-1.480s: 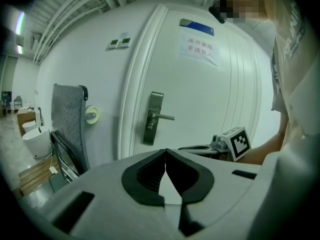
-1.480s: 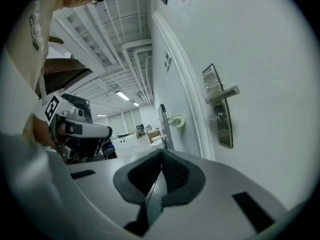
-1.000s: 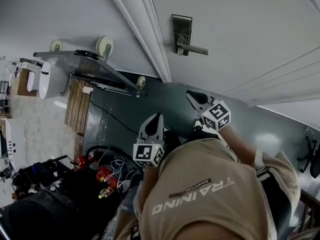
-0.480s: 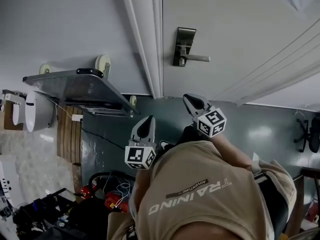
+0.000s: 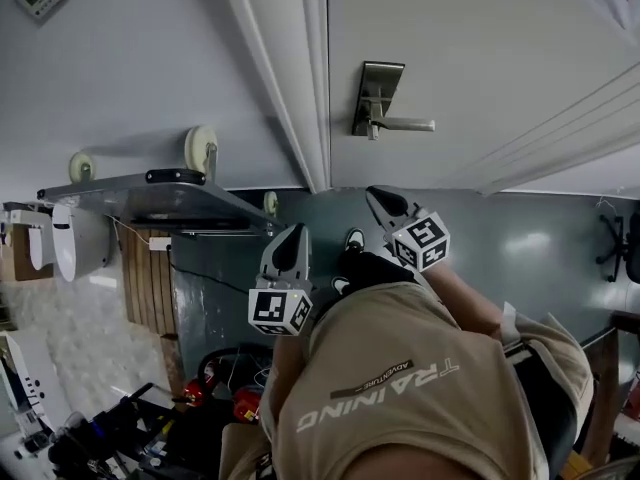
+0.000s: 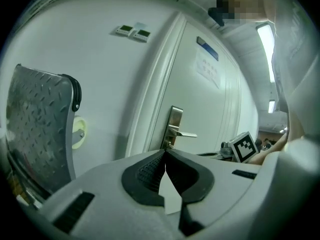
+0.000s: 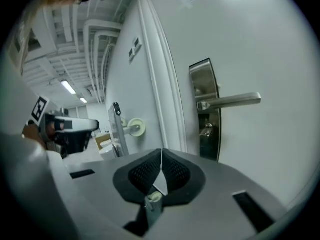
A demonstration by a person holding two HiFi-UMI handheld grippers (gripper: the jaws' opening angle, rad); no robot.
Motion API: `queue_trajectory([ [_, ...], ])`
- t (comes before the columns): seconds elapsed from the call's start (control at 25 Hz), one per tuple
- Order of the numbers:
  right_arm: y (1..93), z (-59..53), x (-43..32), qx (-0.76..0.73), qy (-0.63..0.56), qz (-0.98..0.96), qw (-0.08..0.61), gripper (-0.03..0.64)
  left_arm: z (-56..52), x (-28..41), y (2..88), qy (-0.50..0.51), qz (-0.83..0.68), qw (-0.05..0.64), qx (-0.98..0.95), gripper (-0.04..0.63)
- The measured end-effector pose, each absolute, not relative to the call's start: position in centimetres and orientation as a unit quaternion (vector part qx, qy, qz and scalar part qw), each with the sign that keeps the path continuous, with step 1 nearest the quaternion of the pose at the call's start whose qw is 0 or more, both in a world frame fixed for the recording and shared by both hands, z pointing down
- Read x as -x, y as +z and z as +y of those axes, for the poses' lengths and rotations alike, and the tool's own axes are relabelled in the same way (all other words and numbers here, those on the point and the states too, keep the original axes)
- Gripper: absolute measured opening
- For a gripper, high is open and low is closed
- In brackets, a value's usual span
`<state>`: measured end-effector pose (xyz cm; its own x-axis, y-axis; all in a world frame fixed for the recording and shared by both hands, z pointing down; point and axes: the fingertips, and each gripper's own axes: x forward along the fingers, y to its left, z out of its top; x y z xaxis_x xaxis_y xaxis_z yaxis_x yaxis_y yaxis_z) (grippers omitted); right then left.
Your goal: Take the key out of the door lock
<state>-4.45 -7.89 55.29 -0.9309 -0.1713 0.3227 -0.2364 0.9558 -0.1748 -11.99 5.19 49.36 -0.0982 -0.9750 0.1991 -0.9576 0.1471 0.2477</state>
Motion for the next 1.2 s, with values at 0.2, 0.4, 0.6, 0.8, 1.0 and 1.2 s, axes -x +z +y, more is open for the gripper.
queue_trajectory([
  [0.2, 54.7, -11.1, 7.9, -0.115, 0.032, -0.982, 0.146, 0.015, 2.2, 14.4, 49.5, 0.023, -0.731, 0.168, -0.661, 0.009],
  [0.4, 54.6, -14.1, 7.8, -0.166, 0.09, -0.975, 0.118, 0.015, -2.6, 15.2, 48.6, 0.046, -0.698, 0.155, -0.698, 0.009],
  [0.6, 54.0, -15.8, 7.6, -0.162, 0.017, -0.978, 0.128, 0.015, -7.9, 14.8, 48.0, 0.066, -0.666, 0.112, -0.735, 0.009],
  [0.8, 53.7, -17.4, 6.1, -0.204, 0.091, -0.968, 0.118, 0.015, -10.4, 14.2, 47.4, 0.066, -0.63, 0.106, -0.767, 0.009],
  [1.0, 54.6, -19.0, 6.2, -0.245, 0.155, -0.948, 0.131, 0.015, -12.2, 14.5, 46.8, 0.065, -0.594, 0.109, -0.794, 0.009],
  [1.2, 56.1, -20.0, 6.1, -0.275, 0.209, -0.927, 0.143, 0.017, -14.1, 14.5, 44.5, 0.035, -0.573, 0.093, -0.814, 0.009],
])
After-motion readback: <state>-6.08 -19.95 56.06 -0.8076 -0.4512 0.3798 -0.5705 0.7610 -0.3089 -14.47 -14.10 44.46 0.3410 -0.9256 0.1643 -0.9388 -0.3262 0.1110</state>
